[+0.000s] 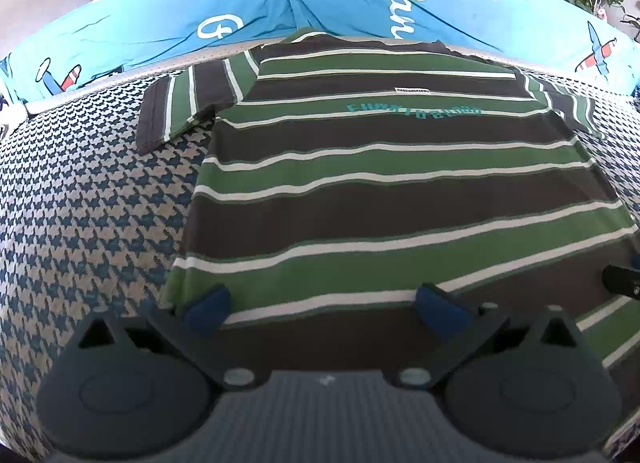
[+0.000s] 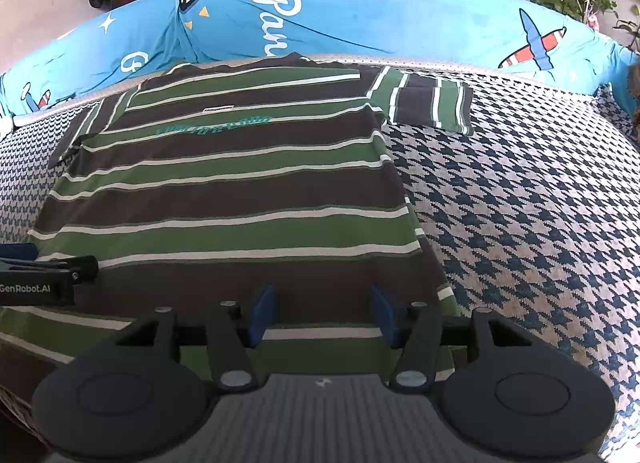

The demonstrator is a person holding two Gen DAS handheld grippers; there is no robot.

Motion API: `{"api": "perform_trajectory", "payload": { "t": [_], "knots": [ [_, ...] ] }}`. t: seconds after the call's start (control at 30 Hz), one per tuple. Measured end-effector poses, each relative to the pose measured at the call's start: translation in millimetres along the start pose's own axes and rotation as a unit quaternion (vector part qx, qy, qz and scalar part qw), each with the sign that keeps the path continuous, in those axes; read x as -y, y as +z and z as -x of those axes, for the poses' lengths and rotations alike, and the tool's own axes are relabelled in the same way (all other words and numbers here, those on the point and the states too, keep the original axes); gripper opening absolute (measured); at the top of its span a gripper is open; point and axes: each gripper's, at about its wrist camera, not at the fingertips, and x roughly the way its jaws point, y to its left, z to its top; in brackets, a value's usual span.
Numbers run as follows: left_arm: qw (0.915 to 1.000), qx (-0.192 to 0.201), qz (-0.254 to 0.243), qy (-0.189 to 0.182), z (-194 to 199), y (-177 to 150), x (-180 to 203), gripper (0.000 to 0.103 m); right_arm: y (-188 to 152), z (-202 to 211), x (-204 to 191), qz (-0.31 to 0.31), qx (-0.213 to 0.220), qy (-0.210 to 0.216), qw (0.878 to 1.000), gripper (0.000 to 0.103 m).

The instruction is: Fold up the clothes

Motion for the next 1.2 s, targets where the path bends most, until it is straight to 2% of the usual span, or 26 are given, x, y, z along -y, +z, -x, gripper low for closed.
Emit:
{"api": "perform_trajectory", "payload": {
  "t": [0.3,0.37,0.47,0.7,0.9,1.2],
  "knots": [
    [1.0,-0.005,0.003,0.003,0.4,1.9,0.7,0.103,-1.7,-0.8,-0.6,0.006,0.007,-0.002,1.0,0.058],
    [1.0,-0.006,0.003,0.003,-0.1,2.5,0.6,0.103,-1.1,-1.6,-0.4,0.006,0.007,0.0,1.0,0.067],
    [0.9999,-0.009,0.004,0.005,-0.8,4.2,0.1,0.103,0.4,-3.7,-0.7,0.009,0.005,0.002,1.0,0.071],
    [0.9999,-0.014,0.006,0.008,-0.5,10.9,-2.7,0.103,10.4,-2.1,-1.3,0.014,0.019,0.008,1.0,0.071],
    [0.9999,-0.01,-0.001,0.009,-2.1,20.0,0.7,0.103,20.8,-7.5,-3.6,0.01,0.017,0.041,0.999,0.071],
    [0.9999,-0.005,-0.009,-0.001,-7.2,33.8,7.1,0.103,41.3,-23.4,11.5,-0.039,0.005,0.07,0.997,0.071]
  ]
}}
